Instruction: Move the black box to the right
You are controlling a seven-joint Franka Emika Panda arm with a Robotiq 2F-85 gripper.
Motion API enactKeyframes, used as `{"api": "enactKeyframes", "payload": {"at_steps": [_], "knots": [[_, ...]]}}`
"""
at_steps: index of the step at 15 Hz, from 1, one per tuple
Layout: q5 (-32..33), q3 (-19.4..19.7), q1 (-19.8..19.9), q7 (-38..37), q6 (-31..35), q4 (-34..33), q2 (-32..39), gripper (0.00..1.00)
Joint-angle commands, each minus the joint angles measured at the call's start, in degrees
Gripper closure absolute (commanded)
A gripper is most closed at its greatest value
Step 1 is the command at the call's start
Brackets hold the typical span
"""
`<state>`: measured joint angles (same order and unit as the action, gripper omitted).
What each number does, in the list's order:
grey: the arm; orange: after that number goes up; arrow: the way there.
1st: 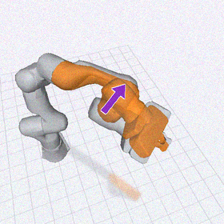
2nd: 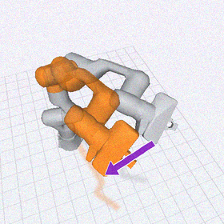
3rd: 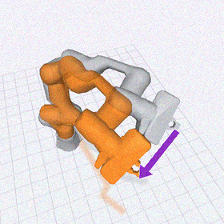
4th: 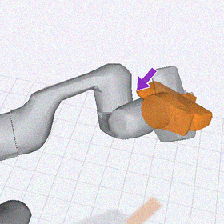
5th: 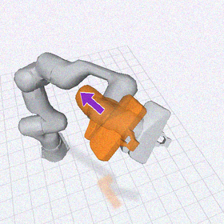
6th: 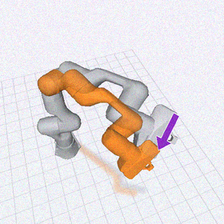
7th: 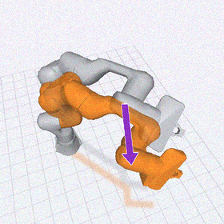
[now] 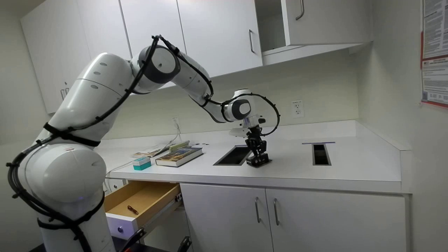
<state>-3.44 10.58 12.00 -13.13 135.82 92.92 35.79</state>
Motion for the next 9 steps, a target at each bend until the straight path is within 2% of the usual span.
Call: {"api": "enactKeyframes", "payload": {"at_steps": [1,8,9], "knots": [[3.1,-0.5,1.0,9.4,-6.1,-3.7,-0.8,0.83],[2.1,-5.7,7.2,34.5,-12.8,-17.0,4.8,0.83],[3.0,-4.0,5.4,28.7,-10.2,-11.9,2.3,0.58]]}}
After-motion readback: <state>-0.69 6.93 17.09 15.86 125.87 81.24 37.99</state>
